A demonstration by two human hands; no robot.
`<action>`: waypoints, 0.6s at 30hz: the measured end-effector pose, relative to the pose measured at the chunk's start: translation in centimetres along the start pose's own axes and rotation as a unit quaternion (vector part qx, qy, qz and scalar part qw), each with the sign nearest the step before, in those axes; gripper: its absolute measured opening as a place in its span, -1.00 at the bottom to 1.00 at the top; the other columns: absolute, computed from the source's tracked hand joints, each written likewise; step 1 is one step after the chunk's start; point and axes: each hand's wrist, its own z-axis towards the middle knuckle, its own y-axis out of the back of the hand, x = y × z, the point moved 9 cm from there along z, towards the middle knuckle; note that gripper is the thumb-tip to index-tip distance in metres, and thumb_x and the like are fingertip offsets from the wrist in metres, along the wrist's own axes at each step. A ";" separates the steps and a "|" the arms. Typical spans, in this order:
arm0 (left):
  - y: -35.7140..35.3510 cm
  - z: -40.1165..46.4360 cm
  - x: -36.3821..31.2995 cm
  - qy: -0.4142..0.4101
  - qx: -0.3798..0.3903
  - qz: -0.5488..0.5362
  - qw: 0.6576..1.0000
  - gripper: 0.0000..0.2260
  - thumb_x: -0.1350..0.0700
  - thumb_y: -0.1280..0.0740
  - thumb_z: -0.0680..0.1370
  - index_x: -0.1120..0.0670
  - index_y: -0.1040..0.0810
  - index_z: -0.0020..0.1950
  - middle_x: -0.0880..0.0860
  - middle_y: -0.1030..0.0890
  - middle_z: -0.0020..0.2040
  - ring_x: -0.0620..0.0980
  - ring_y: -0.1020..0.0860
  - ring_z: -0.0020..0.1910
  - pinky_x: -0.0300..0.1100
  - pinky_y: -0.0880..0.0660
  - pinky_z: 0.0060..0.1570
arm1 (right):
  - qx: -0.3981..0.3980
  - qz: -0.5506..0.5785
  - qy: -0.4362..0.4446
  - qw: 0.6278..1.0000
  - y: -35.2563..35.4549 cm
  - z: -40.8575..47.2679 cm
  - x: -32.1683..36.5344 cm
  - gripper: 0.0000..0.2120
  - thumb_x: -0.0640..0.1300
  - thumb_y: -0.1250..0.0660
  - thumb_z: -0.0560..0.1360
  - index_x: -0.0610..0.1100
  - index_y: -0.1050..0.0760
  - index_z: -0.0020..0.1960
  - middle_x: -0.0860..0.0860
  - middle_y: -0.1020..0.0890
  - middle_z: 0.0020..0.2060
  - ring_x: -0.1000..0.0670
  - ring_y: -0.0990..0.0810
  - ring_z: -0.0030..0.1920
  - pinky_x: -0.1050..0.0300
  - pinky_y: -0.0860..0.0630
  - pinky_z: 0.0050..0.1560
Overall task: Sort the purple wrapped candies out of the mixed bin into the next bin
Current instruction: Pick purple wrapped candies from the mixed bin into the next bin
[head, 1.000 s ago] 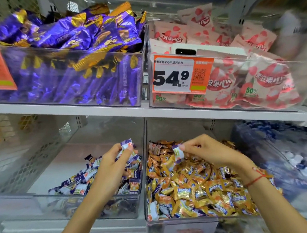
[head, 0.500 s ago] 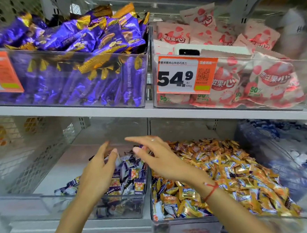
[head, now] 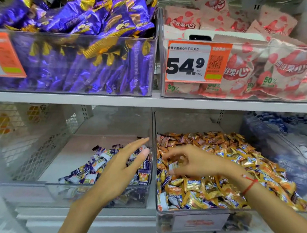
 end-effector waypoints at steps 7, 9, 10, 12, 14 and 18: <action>-1.2 0.1 -0.8 -0.009 0.017 -0.079 0.997 -0.54 -0.40 -0.24 0.42 -0.46 -0.35 0.32 -0.45 -0.33 0.35 -0.46 -0.37 0.26 -0.25 -0.28 0.26 | -0.120 -0.015 -0.002 0.993 2.7 -2.9 -0.4 -0.83 -0.06 -0.31 0.57 -0.03 -0.65 0.08 0.33 -0.64 -0.26 0.29 -0.61 -0.21 0.32 -0.52 -0.05; -1.3 0.0 -1.4 -0.013 0.004 -0.082 0.996 -0.59 -0.33 -0.25 0.47 -0.43 -0.35 0.32 -0.45 -0.34 0.33 -0.51 -0.36 0.21 -0.33 -0.27 0.21 | -0.220 0.116 -0.014 0.968 4.6 -3.8 -0.2 -0.87 -0.07 -0.32 0.56 0.00 -0.63 0.04 0.22 -0.68 -0.26 0.25 -0.63 -0.19 0.29 -0.56 -0.05; -1.3 0.0 -1.9 -0.017 -0.009 -0.090 0.996 -0.58 -0.31 -0.22 0.47 -0.41 -0.34 0.33 -0.46 -0.34 0.31 -0.54 -0.33 0.23 -0.38 -0.25 0.20 | -0.250 0.183 -0.020 0.951 4.9 -4.0 0.2 -0.88 -0.06 -0.33 0.55 0.01 -0.62 0.02 0.15 -0.70 -0.23 0.21 -0.65 -0.17 0.29 -0.56 -0.07; -0.9 0.1 -2.8 -0.028 -0.051 -0.130 0.990 -0.57 -0.26 -0.19 0.46 -0.33 -0.39 0.34 -0.41 -0.40 0.30 -0.48 -0.33 0.27 -0.41 -0.27 0.22 | -0.255 0.307 -0.013 0.917 4.3 -3.7 2.1 -0.88 -0.06 -0.37 0.52 -0.01 -0.64 0.03 0.10 -0.72 -0.16 0.19 -0.66 -0.11 0.38 -0.52 -0.10; 0.0 0.0 -3.7 -0.044 -0.114 -0.162 0.979 -0.66 -0.15 -0.26 0.48 -0.22 -0.50 0.26 -0.34 -0.55 0.18 -0.37 -0.47 0.19 -0.39 -0.39 0.16 | -0.249 0.393 0.010 0.885 3.1 -2.9 4.1 -0.86 -0.10 -0.40 0.50 -0.04 -0.67 0.03 0.09 -0.72 -0.11 0.23 -0.65 -0.09 0.46 -0.48 -0.13; 2.0 -0.3 -2.9 -0.021 -0.220 -0.201 0.954 -0.85 0.10 -0.38 0.52 -0.14 -0.61 0.01 -0.23 -0.68 -0.13 -0.26 -0.62 -0.10 -0.40 -0.51 -0.14 | -0.216 0.443 0.004 0.870 2.1 -0.1 4.7 -0.84 -0.09 -0.34 0.55 0.01 -0.63 0.09 0.09 -0.70 -0.15 0.19 -0.62 -0.19 0.33 -0.53 -0.13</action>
